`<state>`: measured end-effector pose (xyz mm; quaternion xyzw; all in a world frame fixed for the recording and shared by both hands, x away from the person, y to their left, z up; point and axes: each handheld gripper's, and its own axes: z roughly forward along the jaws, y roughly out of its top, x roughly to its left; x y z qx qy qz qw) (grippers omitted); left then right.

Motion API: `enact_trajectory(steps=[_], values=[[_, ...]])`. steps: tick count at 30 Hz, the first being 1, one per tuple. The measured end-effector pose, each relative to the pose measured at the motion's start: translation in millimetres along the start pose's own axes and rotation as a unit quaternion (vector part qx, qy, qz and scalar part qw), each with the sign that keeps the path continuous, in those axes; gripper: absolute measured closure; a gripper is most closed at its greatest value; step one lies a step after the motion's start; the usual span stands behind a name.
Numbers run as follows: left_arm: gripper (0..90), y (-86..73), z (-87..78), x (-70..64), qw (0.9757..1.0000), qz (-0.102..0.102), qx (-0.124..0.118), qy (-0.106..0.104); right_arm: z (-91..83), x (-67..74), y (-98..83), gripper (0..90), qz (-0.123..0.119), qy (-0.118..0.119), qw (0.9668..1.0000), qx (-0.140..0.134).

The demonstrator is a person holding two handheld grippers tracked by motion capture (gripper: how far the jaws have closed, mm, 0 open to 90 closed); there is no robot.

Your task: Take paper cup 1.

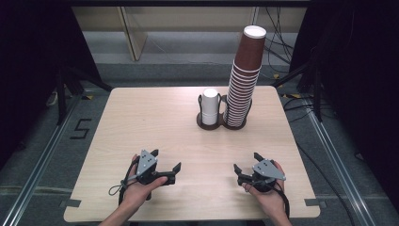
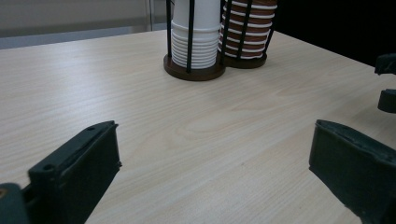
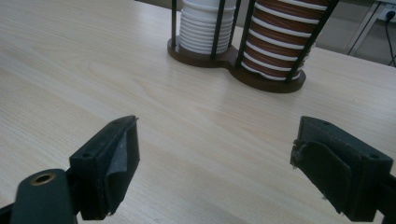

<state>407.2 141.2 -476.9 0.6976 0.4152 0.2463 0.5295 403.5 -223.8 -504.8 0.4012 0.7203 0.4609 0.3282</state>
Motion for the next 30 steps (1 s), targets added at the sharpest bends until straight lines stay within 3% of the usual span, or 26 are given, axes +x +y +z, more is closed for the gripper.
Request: enact_trajectory(steps=[3,4,6,7,10,11,13,14,15,16,21,24,28,29,30], values=[[0.0,2.2,1.2,0.5,1.0000,0.001,-0.007,0.007,0.8,-0.8,-0.3,14.9,-0.016,-0.004,0.9998,-0.007],[0.0,2.5,2.0,0.4,0.9999,0.003,-0.008,0.009,-0.3,1.7,-0.5,14.9,0.000,-0.001,1.0000,0.004],[0.0,2.1,3.6,-0.3,0.9998,0.005,-0.011,0.013,0.5,-0.2,-0.2,14.9,-0.015,0.007,0.9999,0.001],[0.0,1.8,3.5,-1.2,0.9998,0.006,-0.008,0.016,-1.1,2.1,-0.4,14.9,-0.005,0.006,0.9999,0.007],[0.0,-1.0,4.9,-4.9,0.9998,0.009,-0.011,0.014,0.1,-2.0,0.0,14.9,-0.040,0.005,0.9991,-0.006],[0.0,-1.3,3.7,-7.3,0.9997,0.013,-0.007,0.017,-0.2,0.7,-0.6,14.9,-0.022,0.013,0.9997,0.003],[0.0,-1.5,2.9,-10.4,0.9996,0.019,-0.015,0.018,0.0,0.2,-0.3,14.9,-0.025,0.013,0.9996,0.005],[0.0,-1.1,1.2,-12.9,0.9993,0.024,-0.021,0.018,1.2,-1.6,0.0,14.9,-0.040,0.003,0.9992,-0.006],[0.0,-0.3,-1.5,-14.6,0.9993,0.028,-0.020,0.016,0.6,0.1,0.0,15.0,-0.028,0.011,0.9995,0.008],[0.0,0.6,-3.4,-15.9,0.9992,0.030,-0.023,0.011,1.5,-0.4,0.4,15.0,-0.038,0.005,0.9993,0.000],[0.1,4.9,-7.4,-17.7,0.9990,0.023,-0.037,0.009,1.4,5.1,0.5,15.1,-0.030,0.006,0.9993,0.019],[0.5,10.2,-5.0,-16.5,0.9991,0.010,-0.040,0.006,4.8,3.1,1.8,15.2,-0.047,0.006,0.9989,0.005],[1.2,22.2,3.3,-13.3,0.9988,0.007,-0.049,0.005,7.5,4.5,3.2,15.2,-0.048,0.016,0.9987,0.000],[1.4,25.0,6.7,-12.4,0.9987,0.009,-0.049,0.004,7.7,7.4,3.5,15.2,-0.029,0.027,0.9992,0.011],[1.6,27.4,9.7,-11.5,0.9987,0.013,-0.048,0.005,9.3,7.6,4.0,15.3,-0.036,0.025,0.9990,0.007]])
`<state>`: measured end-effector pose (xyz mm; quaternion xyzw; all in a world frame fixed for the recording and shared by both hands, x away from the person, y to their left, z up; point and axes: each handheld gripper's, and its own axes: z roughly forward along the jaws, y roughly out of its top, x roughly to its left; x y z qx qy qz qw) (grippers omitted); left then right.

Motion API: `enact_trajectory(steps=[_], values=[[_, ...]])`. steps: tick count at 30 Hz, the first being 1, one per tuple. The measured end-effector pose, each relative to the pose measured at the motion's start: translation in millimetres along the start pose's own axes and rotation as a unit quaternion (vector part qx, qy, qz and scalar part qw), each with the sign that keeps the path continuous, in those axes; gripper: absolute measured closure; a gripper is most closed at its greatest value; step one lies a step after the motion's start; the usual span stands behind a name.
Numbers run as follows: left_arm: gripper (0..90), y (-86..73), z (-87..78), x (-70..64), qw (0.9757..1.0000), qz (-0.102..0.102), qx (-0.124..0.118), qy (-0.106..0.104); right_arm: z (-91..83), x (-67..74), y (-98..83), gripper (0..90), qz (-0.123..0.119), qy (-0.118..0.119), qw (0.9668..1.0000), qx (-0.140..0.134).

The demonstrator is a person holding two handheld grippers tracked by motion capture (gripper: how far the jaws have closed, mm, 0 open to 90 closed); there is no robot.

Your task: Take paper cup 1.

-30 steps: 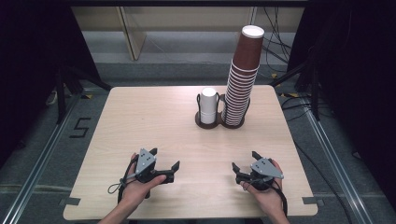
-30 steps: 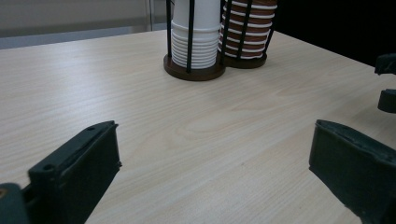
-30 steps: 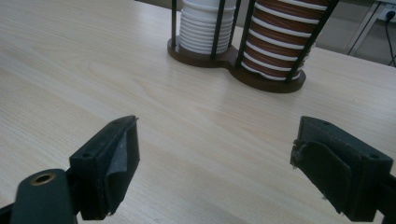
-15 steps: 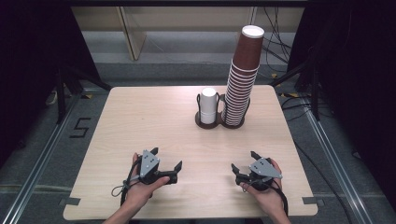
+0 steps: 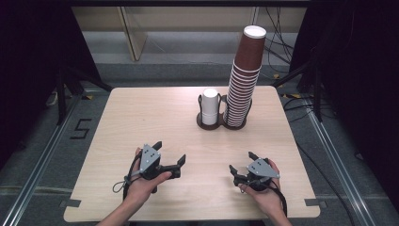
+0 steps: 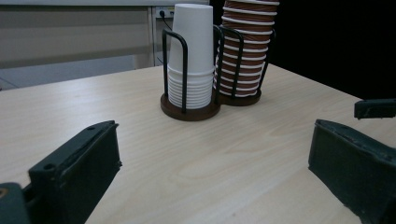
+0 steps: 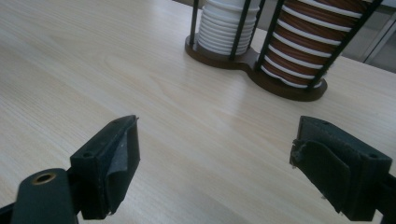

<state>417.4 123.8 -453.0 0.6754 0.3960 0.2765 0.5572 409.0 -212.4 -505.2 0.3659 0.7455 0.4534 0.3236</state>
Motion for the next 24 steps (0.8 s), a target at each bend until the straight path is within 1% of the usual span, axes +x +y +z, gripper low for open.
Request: enact_trajectory(steps=[1,2,3,4,5,6,7,8,9,10,11,12,13,14,16,17,19,20,21,23,24], values=[[2.0,3.8,6.4,1.5,1.0000,0.006,0.001,0.001,1.0,1.3,0.4,15.2,0.008,0.003,1.0000,0.002],[2.4,7.5,12.1,3.2,0.9999,0.015,0.003,0.003,2.8,-0.5,1.9,15.4,-0.005,-0.002,1.0000,-0.003],[2.7,11.4,18.7,4.7,0.9998,0.018,0.002,0.007,5.0,-1.3,3.2,15.4,-0.010,0.001,0.9999,-0.003],[3.1,14.8,23.8,6.1,0.9998,0.021,0.001,0.008,7.2,-1.8,4.8,15.5,-0.008,-0.002,0.9999,-0.010],[3.5,21.0,32.7,8.0,0.9998,0.019,0.000,0.010,8.6,-2.7,6.6,15.6,-0.008,-0.002,0.9999,-0.011],[4.1,24.8,38.3,9.2,0.9998,0.018,-0.001,0.008,10.9,-4.1,10.6,15.6,0.002,0.002,0.9999,-0.010],[4.4,30.0,46.0,10.3,0.9998,0.017,-0.002,0.007,14.2,-5.4,13.3,15.7,0.000,0.000,0.9999,-0.017],[4.9,35.3,53.3,11.3,0.9998,0.017,-0.002,0.005,17.8,-5.2,17.4,15.7,0.006,0.001,0.9998,-0.019],[5.1,42.1,61.6,12.7,0.9997,0.024,-0.002,0.007,23.1,-5.7,22.0,15.7,0.001,0.004,0.9998,-0.021],[5.5,46.0,66.7,13.2,0.9997,0.025,-0.002,0.006,30.6,-5.2,28.6,15.7,0.001,0.005,0.9996,-0.027],[5.7,52.6,74.6,14.2,0.9995,0.031,-0.002,0.005,35.2,-4.4,32.5,15.7,0.003,0.007,0.9996,-0.028],[6.1,56.4,79.3,14.5,0.9994,0.034,-0.003,0.004,43.5,-4.4,39.2,15.7,0.000,0.014,0.9995,-0.030],[6.8,62.7,87.3,14.3,0.9992,0.039,-0.007,0.005,49.3,-4.2,42.8,15.8,-0.001,0.015,0.9993,-0.036],[7.5,67.9,93.6,14.4,0.9990,0.043,-0.007,0.003,58.5,-3.4,47.8,15.8,0.007,0.017,0.9991,-0.038],[9.5,77.0,106.6,15.1,0.9988,0.049,-0.006,0.001,73.1,-6.8,54.6,16.1,0.003,0.011,0.9989,-0.045],[11.0,80.7,113.7,15.6,0.9987,0.051,-0.005,0.000,79.8,-7.4,57.3,16.6,0.013,0.013,0.9990,-0.042],[13.2,86.0,126.6,16.0,0.9986,0.052,-0.003,0.006,91.4,-8.5,61.6,17.0,0.016,0.014,0.9990,-0.039],[13.8,89.2,135.4,15.8,0.9988,0.049,-0.001,0.007,98.9,-8.9,64.4,17.3,0.016,0.017,0.9989,-0.040],[13.9,91.6,141.9,15.5,0.9988,0.049,0.001,0.007,106.7,-10.5,68.0,17.9,0.019,0.019,0.9990,-0.036],[14.3,95.5,153.6,14.3,0.9988,0.048,0.003,0.000,119.4,-11.5,72.9,19.3,0.038,0.019,0.9984,-0.037],[14.4,96.8,158.9,13.5,0.9990,0.045,0.004,-0.003,126.4,-12.8,74.6,19.8,0.043,0.019,0.9981,-0.040]])
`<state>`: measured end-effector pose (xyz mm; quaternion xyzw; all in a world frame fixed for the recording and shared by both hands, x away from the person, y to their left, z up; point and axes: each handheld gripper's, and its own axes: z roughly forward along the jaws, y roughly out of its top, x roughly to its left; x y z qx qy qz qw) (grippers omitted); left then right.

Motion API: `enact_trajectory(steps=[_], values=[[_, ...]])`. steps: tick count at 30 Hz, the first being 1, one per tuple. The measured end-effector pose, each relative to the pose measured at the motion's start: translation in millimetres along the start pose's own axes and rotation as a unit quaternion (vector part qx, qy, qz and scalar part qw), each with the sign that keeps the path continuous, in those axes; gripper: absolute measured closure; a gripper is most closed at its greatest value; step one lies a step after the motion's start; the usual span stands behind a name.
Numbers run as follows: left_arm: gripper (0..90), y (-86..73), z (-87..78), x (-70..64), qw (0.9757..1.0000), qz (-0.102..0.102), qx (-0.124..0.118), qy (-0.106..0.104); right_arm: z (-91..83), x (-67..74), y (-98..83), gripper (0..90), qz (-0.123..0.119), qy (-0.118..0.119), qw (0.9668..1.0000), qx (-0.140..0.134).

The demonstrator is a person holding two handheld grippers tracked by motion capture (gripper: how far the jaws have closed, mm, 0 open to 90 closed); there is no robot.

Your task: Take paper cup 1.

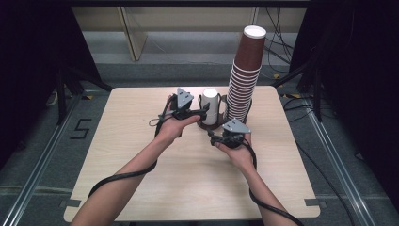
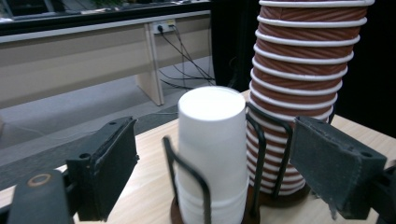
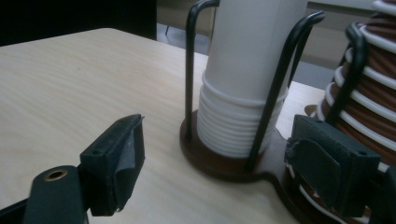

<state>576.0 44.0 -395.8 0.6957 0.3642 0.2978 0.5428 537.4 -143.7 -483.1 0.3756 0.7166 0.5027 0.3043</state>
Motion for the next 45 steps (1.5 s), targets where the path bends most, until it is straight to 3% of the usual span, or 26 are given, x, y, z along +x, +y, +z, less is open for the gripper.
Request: enact_trajectory(steps=[7,12,13,14,15,21,25,26,27,29,30,32,33,35,39,42,45], values=[[17.0,1.9,28.7,3.9,0.9999,0.005,0.013,0.001,31.1,-10.0,0.2,24.6,0.037,-0.009,0.9992,0.015],[17.6,-4.4,39.8,4.7,0.9996,0.008,0.026,-0.001,40.3,-9.6,0.3,26.2,0.030,-0.019,0.9990,0.025],[17.6,-5.1,41.0,4.5,0.9996,0.007,0.026,-0.001,41.8,-9.4,-0.4,26.3,0.032,-0.014,0.9990,0.029],[17.7,-6.0,42.7,4.4,0.9996,0.007,0.028,0.000,42.8,-9.4,-1.0,26.6,0.028,-0.024,0.9990,0.025],[18.0,-6.6,43.9,4.4,0.9996,0.008,0.029,0.000,44.6,-11.0,-1.7,26.8,0.011,-0.022,0.9993,0.029],[18.4,-7.8,52.9,2.5,0.9995,0.011,0.029,-0.001,53.0,-11.2,-3.8,27.7,0.038,-0.034,0.9982,0.031],[18.4,-7.6,56.7,4.6,0.9994,0.013,0.032,0.004,58.0,-12.1,-2.8,28.6,0.033,-0.037,0.9981,0.037],[18.4,-8.2,57.9,5.3,0.9994,0.012,0.033,0.004,59.7,-13.0,-2.5,28.7,0.024,-0.043,0.9984,0.028],[18.4,-8.6,58.6,5.9,0.9994,0.012,0.033,0.003,59.4,-12.1,-1.4,28.5,0.029,-0.040,0.9980,0.040],[18.3,-9.8,60.3,6.9,0.9994,0.011,0.034,0.001,63.0,-11.8,-0.5,27.9,0.012,-0.048,0.9984,0.029],[18.3,-10.5,61.2,7.2,0.9994,0.011,0.034,0.001,63.6,-9.7,-0.2,27.9,0.030,-0.042,0.9980,0.036],[18.3,-11.5,62.5,7.4,0.9993,0.011,0.035,0.001,66.8,-8.1,-0.4,28.0,0.040,-0.045,0.9977,0.030],[18.3,-11.8,63.1,7.5,0.9993,0.011,0.036,0.001,67.0,-8.7,-0.1,27.6,0.030,-0.045,0.9979,0.034],[18.3,-12.8,63.8,6.8,0.9992,0.011,0.039,0.002,68.2,-6.6,-0.7,28.8,0.040,-0.051,0.9974,0.030],[18.8,-14.6,65.8,7.6,0.9992,0.006,0.040,0.000,68.2,-7.9,-0.9,31.6,0.022,-0.062,0.9975,0.027],[18.9,-15.1,67.7,10.0,0.9993,-0.005,0.037,-0.004,69.3,-7.5,-1.1,31.9,0.041,-0.064,0.9969,0.020],[19.3,-14.0,69.0,11.1,0.9993,-0.004,0.035,-0.007,69.4,-8.1,-1.3,32.2,0.039,-0.062,0.9971,0.019]])
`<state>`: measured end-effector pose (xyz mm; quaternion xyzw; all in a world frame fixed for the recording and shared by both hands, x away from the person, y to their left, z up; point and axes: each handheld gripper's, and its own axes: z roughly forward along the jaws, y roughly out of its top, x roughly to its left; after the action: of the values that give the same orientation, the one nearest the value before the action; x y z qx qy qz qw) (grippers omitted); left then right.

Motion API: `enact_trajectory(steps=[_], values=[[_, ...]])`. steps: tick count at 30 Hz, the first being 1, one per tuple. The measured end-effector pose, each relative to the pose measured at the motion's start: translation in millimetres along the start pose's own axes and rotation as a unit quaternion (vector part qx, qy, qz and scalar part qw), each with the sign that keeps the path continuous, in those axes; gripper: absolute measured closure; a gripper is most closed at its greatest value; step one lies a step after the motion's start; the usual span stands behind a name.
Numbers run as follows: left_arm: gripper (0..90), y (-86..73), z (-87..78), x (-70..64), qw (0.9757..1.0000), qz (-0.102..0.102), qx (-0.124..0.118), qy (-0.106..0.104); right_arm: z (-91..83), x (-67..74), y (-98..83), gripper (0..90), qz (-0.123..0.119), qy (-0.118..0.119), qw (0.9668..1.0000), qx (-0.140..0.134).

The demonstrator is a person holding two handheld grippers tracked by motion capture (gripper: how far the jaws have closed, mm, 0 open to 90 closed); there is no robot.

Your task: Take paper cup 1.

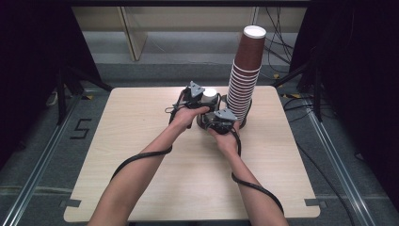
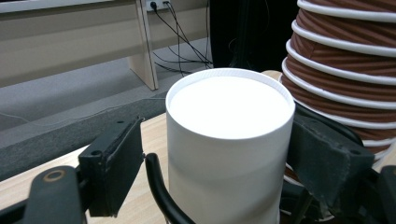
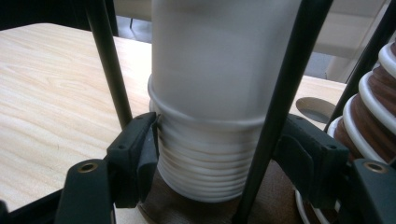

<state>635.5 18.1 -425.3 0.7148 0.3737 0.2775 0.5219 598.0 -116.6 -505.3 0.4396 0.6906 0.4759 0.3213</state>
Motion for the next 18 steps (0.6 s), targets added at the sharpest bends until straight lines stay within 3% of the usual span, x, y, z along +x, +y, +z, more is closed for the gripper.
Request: enact_trajectory(steps=[11,13,15,18], values=[[26.3,6.2,7.0,-5.2,0.9998,0.006,-0.005,-0.016,-0.4,0.3,-0.4,32.6,0.005,0.002,1.0000,0.000],[28.9,5.5,7.9,-5.0,0.9999,0.003,-0.004,-0.011,-0.5,-1.0,-0.1,32.7,-0.007,0.000,1.0000,0.002],[32.3,5.2,8.0,-3.7,0.9999,-0.008,-0.005,-0.011,-1.0,-1.0,0.1,32.7,-0.005,0.003,1.0000,0.007],[33.1,5.7,6.9,-1.8,0.9998,-0.007,-0.006,-0.016,-1.2,-0.9,0.0,32.8,-0.004,0.005,1.0000,0.008]])
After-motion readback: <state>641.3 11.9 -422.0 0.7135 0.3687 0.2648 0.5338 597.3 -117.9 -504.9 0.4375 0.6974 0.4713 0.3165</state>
